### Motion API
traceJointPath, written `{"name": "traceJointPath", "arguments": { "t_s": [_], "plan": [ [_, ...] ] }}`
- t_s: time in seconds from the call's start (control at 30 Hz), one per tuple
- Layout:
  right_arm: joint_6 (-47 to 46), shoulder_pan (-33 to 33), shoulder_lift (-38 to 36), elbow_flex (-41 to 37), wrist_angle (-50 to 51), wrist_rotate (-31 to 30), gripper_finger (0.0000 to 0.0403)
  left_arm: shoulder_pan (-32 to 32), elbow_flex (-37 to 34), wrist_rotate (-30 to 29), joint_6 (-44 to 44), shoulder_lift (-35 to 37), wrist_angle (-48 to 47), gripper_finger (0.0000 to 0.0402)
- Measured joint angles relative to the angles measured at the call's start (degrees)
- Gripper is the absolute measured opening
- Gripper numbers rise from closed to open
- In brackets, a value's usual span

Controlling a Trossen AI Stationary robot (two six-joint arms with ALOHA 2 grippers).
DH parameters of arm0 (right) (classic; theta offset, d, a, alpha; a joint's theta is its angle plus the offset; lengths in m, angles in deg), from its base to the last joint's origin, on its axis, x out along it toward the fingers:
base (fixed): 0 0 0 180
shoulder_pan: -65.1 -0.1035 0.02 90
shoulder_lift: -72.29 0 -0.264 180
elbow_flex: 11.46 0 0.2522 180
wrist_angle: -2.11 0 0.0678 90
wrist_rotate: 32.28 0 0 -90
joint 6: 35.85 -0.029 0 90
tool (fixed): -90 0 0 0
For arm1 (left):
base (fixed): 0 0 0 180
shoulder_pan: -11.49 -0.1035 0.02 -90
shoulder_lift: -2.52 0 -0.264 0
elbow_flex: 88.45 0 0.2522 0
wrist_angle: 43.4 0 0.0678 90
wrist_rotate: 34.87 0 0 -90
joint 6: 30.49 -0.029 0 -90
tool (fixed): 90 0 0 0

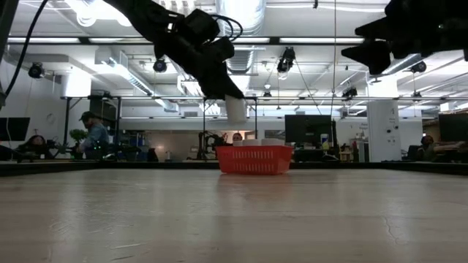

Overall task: Pick and place pill bottles into a basket
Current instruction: Put the white pill bottle into the red bin

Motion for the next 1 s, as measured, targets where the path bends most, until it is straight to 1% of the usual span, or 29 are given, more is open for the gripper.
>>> {"name": "traceJointPath", "arguments": {
  "t_s": [0.13,0.33,0.63,1.0],
  "plan": [
    [-1.46,-0.01,-1.88,-3.84,-6.97,2.93,0.0327,-0.03,-0.32,0.24,-0.07,0.23,2.5,0.014],
    [-4.52,0.0,-4.3,-8.72,-9.13,4.63,0.0327,-0.22,-1.15,1.05,-4.01,0.23,2.75,0.014],
    [-6.05,-0.02,-7.07,-14.19,-21.57,6.54,0.0327,-1.49,-2.62,1.39,-5.84,-0.2,2.54,0.014],
    [-7.06,0.0,-7.15,-14.5,-15.72,9.81,0.0327,-2.21,-2.84,1.72,-7.71,-0.64,3.03,0.014]
  ]
}}
